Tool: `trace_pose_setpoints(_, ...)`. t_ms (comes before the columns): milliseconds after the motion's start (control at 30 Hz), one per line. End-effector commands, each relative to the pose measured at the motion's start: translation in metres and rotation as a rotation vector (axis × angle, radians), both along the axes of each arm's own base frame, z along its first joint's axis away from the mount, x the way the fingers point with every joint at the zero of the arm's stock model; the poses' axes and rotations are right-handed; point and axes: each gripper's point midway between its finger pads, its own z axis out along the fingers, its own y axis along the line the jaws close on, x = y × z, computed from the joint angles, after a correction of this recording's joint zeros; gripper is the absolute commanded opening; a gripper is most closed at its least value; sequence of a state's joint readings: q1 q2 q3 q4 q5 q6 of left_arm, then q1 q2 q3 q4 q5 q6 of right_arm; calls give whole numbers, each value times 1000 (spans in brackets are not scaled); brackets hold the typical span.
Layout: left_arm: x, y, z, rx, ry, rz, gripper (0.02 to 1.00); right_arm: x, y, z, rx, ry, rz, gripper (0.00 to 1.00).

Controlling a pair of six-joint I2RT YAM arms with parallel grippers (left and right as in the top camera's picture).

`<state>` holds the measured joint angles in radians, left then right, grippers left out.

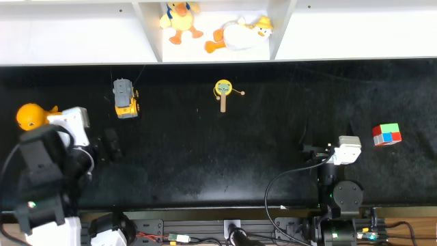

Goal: Store Toys

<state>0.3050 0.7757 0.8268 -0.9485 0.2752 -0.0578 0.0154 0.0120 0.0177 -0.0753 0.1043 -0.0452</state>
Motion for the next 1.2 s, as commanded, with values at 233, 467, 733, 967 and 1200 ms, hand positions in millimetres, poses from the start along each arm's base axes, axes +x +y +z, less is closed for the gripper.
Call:
trace_pose_setpoints(233,6,43,-5,76,3,-109,996,0,2,-3,5,-1,10,996)
trace_pose_setpoints(467,3,82,-19,264,40,-214,998,0,2,-3,5,-1,10,996)
trace_pose_setpoints(733,-19,128,-19,327,81,-70,996,0,2,-3,5,-1,10,996)
trace_pose_setpoints(967,-19,169,-22,419,98,-10,996,0,2,-3,5,-1,10,993)
trace_pose_setpoints(1200,5,202,-29,453,70,-1,998,0,2,-3,5,-1,10,996)
